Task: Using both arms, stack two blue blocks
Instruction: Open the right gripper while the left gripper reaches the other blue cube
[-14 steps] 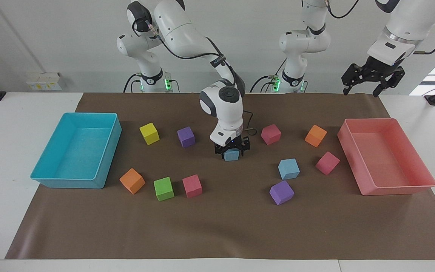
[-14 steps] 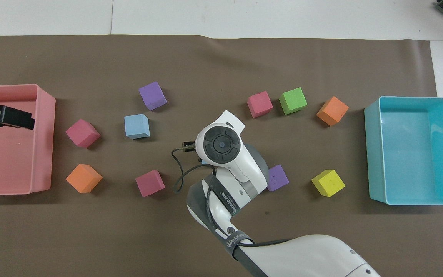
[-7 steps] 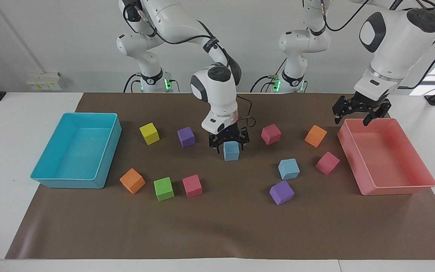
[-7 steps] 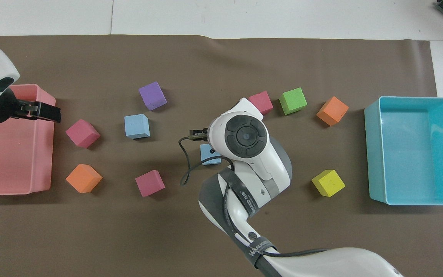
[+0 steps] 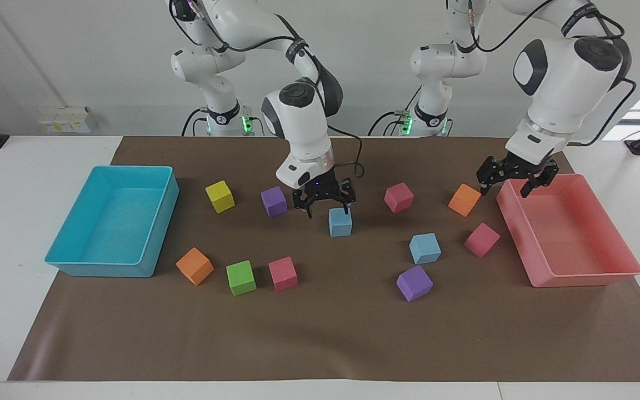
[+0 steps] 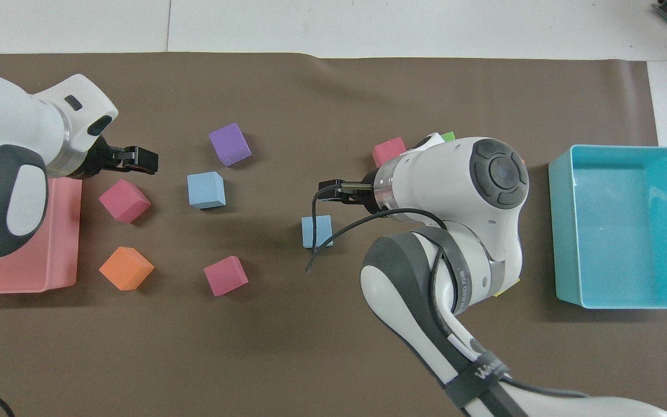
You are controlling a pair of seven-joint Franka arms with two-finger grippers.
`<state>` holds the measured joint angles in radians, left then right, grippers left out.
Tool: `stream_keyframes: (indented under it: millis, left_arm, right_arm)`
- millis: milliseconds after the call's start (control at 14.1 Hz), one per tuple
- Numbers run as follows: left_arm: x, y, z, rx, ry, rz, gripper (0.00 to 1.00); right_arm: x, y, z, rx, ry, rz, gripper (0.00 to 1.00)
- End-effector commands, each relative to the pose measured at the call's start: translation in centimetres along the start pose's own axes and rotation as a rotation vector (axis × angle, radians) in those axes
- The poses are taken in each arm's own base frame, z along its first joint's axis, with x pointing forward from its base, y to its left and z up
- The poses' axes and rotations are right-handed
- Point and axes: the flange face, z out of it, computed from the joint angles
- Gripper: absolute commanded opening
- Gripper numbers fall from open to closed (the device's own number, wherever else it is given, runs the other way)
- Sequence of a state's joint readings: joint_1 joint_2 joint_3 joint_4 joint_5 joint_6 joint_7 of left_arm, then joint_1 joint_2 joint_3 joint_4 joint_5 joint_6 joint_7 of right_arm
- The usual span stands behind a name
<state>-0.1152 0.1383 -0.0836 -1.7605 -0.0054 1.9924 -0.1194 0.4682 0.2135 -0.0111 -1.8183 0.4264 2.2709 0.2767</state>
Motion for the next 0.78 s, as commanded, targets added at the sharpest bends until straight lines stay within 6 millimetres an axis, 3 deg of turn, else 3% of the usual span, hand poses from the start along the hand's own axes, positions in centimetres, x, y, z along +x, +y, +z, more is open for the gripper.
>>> stream_keyframes:
  millis: [0, 142, 284, 425, 496, 567, 709]
  left_arm:
    - [1.9, 2.2, 3.9, 0.007, 0.044, -0.052, 1.00]
    - [2.2, 2.5, 5.6, 0.022, 0.046, -0.061, 1.00]
    - [2.2, 3.9, 7.5, 0.020, 0.032, -0.044, 1.00]
    - [2.1, 5.8, 10.2, 0.017, 0.011, -0.029, 1.00]
    - [2.0, 5.7, 10.6, 0.016, 0.013, -0.033, 1.00]
    - [2.0, 5.7, 10.6, 0.015, 0.014, -0.032, 1.00]
    - [1.9, 6.0, 11.6, 0.013, 0.012, -0.034, 1.00]
  right_arm:
    - [1.1, 3.3, -0.7, 0.077, -0.006, -0.047, 0.86]
    - [1.1, 3.2, -0.8, 0.136, -0.011, -0.047, 0.54]
    - [1.2, 3.1, -0.6, 0.138, -0.010, -0.052, 0.48]
    - [1.9, 5.0, -1.1, 0.139, -0.024, -0.027, 0.38]
    - [2.1, 5.7, -1.2, 0.139, -0.036, -0.036, 0.14]
    - [2.1, 6.5, -1.2, 0.143, -0.065, -0.066, 0.00]
    - [2.1, 8.1, -1.0, 0.234, -0.115, -0.117, 0.00]
